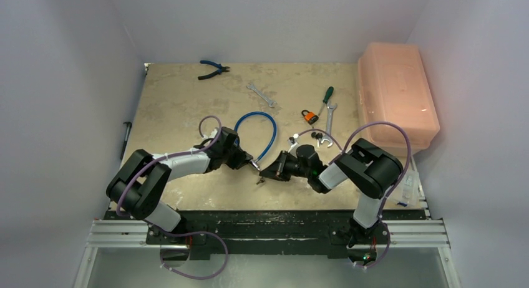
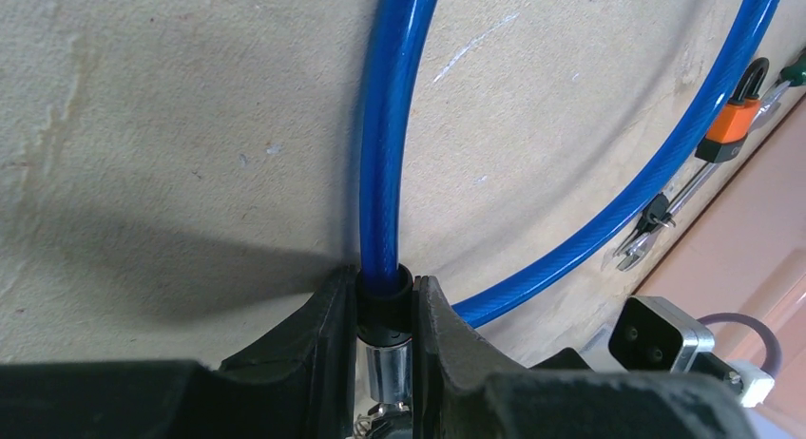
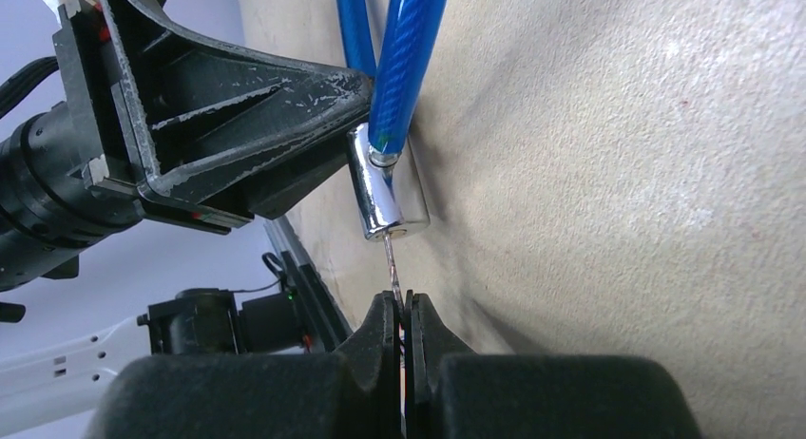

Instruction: Unlock with the key

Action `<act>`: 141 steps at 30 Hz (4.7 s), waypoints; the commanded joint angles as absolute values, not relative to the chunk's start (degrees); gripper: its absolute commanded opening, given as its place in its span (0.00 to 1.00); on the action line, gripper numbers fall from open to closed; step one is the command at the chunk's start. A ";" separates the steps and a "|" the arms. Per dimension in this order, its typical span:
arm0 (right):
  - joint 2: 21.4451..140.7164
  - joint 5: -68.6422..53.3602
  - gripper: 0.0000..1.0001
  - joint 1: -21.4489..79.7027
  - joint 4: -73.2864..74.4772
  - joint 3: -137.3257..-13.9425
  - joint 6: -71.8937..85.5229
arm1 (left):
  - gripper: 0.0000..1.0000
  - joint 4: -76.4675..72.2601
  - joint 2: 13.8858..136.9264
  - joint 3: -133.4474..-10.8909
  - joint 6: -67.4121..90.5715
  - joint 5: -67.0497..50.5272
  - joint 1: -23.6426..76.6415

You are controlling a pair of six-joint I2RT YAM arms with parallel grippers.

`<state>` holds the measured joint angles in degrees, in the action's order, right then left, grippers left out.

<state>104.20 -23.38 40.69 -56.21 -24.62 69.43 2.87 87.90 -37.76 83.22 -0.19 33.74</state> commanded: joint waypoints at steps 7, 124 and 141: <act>95.50 -11.08 0.00 40.45 -38.48 -33.30 52.96 | 0.00 5.47 87.71 -36.21 83.92 -7.28 34.86; 83.80 -29.54 0.00 38.03 -48.75 -45.73 71.58 | 0.65 -18.29 47.74 -25.47 77.13 2.79 38.50; 85.21 -30.36 0.00 39.97 -49.79 -40.21 66.99 | 0.79 -5.89 43.16 -25.70 76.36 8.04 38.36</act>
